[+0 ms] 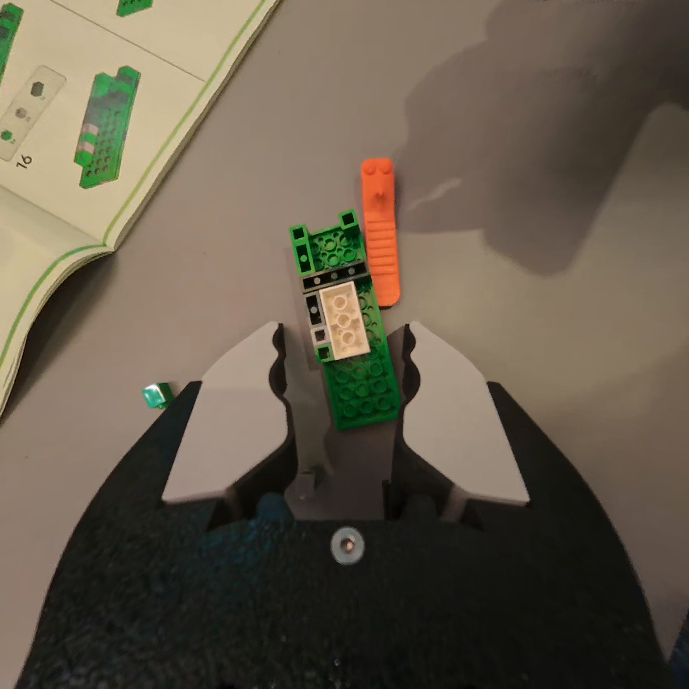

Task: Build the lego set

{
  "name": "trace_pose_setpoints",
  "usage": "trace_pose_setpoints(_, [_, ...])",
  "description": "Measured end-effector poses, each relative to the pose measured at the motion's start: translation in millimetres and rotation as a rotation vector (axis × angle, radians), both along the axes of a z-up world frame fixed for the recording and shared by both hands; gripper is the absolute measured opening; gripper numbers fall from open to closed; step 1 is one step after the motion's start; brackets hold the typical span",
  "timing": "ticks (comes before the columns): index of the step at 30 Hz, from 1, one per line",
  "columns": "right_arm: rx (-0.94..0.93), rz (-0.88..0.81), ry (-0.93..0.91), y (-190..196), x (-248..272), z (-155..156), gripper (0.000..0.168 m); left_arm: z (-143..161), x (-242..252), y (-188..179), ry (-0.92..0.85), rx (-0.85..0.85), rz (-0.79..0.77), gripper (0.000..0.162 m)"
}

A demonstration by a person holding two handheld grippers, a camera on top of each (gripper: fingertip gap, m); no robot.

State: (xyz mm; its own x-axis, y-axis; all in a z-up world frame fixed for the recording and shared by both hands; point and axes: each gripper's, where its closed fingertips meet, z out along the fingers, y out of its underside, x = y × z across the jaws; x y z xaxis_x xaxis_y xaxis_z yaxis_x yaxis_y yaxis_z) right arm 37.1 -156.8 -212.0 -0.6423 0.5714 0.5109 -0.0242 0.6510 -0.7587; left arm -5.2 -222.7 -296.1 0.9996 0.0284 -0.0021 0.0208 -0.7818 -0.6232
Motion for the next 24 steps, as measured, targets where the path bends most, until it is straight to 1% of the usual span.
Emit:
trace_pose_setpoints(2, [-0.041,-0.01,0.009,6,-3,-2,0.008,0,0,0,-0.005,-0.015,-0.003,0.055])
trace_pose_setpoints(5, [-0.134,-0.032,0.038,15,-9,-3,0.008,0,1,1,-0.001,-0.033,-0.023,0.04])
trace_pose_setpoints(7, [-0.189,-0.043,0.039,19,-10,-5,0.008,1,1,1,0.01,-0.044,-0.028,0.039])
trace_pose_setpoints(10, [-0.179,-0.07,0.057,26,-9,-5,0.008,2,-2,1,0.057,-0.048,-0.029,0.038])
trace_pose_setpoints(13, [-0.198,-0.089,0.034,31,-9,-11,0.008,6,-6,0,0.106,-0.032,-0.027,0.037])
trace_pose_setpoints(19, [-0.189,-0.098,0.035,31,-10,-13,0.008,20,13,5,-0.015,0.066,-0.063,0.036])
trace_pose_setpoints(24, [-0.191,-0.079,0.013,27,-10,-18,0.008,12,21,10,-0.015,0.075,-0.108,0.036])
